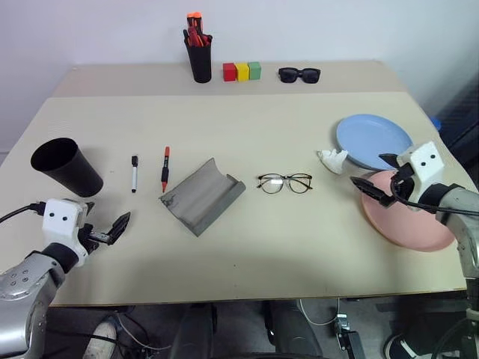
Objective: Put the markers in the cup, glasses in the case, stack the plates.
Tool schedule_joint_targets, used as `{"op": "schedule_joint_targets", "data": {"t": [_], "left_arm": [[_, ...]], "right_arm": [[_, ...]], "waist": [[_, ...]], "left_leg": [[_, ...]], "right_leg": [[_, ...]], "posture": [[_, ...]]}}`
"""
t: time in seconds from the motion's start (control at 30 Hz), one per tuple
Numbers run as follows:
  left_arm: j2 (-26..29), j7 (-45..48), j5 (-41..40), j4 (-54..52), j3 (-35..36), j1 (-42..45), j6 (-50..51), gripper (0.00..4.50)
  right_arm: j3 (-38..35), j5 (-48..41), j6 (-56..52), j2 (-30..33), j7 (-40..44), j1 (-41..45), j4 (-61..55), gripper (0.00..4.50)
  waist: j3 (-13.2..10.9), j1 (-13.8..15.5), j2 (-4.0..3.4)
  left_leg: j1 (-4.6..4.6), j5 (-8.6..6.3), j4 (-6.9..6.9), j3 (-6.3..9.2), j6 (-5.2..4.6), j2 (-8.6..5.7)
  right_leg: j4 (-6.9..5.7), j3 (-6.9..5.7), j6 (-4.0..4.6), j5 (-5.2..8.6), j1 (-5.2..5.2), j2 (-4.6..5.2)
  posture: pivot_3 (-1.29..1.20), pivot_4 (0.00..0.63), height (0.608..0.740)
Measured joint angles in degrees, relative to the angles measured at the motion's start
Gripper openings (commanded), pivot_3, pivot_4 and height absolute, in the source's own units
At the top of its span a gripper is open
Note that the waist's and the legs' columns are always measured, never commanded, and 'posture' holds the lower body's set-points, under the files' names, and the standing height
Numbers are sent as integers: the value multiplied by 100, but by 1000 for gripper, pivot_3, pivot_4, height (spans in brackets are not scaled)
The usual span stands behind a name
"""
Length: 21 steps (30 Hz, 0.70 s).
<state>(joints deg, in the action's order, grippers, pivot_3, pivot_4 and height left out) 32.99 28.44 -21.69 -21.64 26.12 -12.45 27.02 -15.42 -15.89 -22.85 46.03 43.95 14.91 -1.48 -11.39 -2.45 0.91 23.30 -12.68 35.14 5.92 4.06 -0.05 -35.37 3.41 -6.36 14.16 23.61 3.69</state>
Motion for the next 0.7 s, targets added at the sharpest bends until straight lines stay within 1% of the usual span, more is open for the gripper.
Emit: {"op": "schedule_joint_targets", "data": {"t": [0.1, 0.27, 0.33, 0.47, 0.57, 0.7], "left_arm": [[-60, -85, 38, 0, -102, 126, -10, 4458], [-87, -254, 44, -43, -210, 342, 44, 4458], [-119, -416, 64, -64, -317, 590, 199, 4458], [-139, -1033, 434, -60, -826, 1369, 884, 4458], [-441, -1485, 492, -44, -1062, 2085, 1512, 4458], [-779, -2074, 613, 119, -1338, 2902, 2360, 4458]], "right_arm": [[110, 9, 77, -21, -75, 233, 89, 4500], [281, 74, 240, -73, -88, 283, 240, 4500], [333, 105, 253, -98, -94, 323, 268, 4500], [458, 119, 285, -133, -58, 386, 164, 4500], [779, 161, 317, -257, 9, 372, -148, 4500], [1291, 84, 108, -661, 51, 393, -837, 4500]], "waist": [[0, 2, 0], [0, 20, 0], [0, 26, 0], [0, 24, 0], [1, 14, 1], [1, -13, 1]], "left_leg": [[0, 0, 1, 1, 0, 0], [1, 0, 2, 1, 0, 0], [0, 1, 5, 2, 0, 0], [-1, 1, 10, 5, 0, -1], [-2, 1, 11, 11, 0, -1], [-8, 2, 11, 19, 1, -1]], "right_leg": [[-2, 0, -2, -1, -1, -1], [-2, 0, -4, -2, -2, -1], [-5, 0, -7, -4, -3, -2], [-10, 0, -28, -15, -7, -4], [-14, 0, -44, -23, -8, -7], [-31, -2, -52, -27, -5, -13]], "posture": [[0, 150, 740], [0, 150, 740], [0, 150, 740], [0, 150, 740], [0, 150, 740], [0, 150, 740]]}}
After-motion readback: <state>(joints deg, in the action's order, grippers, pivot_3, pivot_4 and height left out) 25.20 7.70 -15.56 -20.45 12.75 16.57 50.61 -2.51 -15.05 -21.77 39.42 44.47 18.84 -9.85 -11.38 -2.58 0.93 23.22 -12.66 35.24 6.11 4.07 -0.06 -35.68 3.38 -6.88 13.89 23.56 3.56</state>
